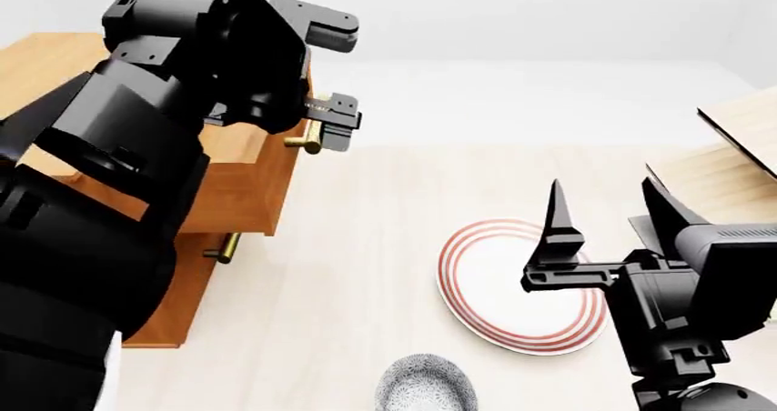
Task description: Open the top drawer of the cabinet and put the bowl in it.
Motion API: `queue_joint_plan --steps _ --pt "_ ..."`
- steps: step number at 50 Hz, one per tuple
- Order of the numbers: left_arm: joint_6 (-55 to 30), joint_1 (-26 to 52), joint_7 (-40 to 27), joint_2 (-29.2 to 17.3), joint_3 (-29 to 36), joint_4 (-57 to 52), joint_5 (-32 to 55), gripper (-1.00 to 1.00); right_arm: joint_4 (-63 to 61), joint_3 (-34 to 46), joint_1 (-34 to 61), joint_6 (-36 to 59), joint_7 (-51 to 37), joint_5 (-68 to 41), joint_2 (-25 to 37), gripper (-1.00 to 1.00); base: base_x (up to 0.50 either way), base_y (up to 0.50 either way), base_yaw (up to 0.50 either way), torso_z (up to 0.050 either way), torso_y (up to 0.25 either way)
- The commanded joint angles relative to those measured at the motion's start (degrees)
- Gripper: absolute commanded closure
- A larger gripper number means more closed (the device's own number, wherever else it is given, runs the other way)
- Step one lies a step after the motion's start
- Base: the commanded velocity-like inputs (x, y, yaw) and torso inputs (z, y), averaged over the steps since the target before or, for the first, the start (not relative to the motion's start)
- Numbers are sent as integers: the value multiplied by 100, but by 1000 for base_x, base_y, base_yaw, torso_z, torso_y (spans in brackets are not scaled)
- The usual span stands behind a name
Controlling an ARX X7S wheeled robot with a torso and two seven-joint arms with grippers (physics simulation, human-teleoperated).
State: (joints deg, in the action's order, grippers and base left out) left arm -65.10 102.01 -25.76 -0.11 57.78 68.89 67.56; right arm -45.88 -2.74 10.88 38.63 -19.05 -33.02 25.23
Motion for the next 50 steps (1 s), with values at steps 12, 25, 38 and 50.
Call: queue_joint_plan --steps 12,25,38,50 --pt "311 -379 -133 2 847 -280 1319 -100 37 40 -24 -64 -21 0 23 -100 0 0 0 0 0" --pt "408 -449 -217 -2 1051 -498 1792 -100 47 79 -7 -76 -44 0 37 -100 0 0 0 0 0" --pt "460 -448 -430 -12 1182 -833 2280 -100 51 87 -16 -102 -54 -24 54 -100 0 0 0 0 0" --pt "482 -474 -675 -47 1116 -1216 2684 -100 15 88 -11 -88 -84 -61 81 -100 0 0 0 0 0"
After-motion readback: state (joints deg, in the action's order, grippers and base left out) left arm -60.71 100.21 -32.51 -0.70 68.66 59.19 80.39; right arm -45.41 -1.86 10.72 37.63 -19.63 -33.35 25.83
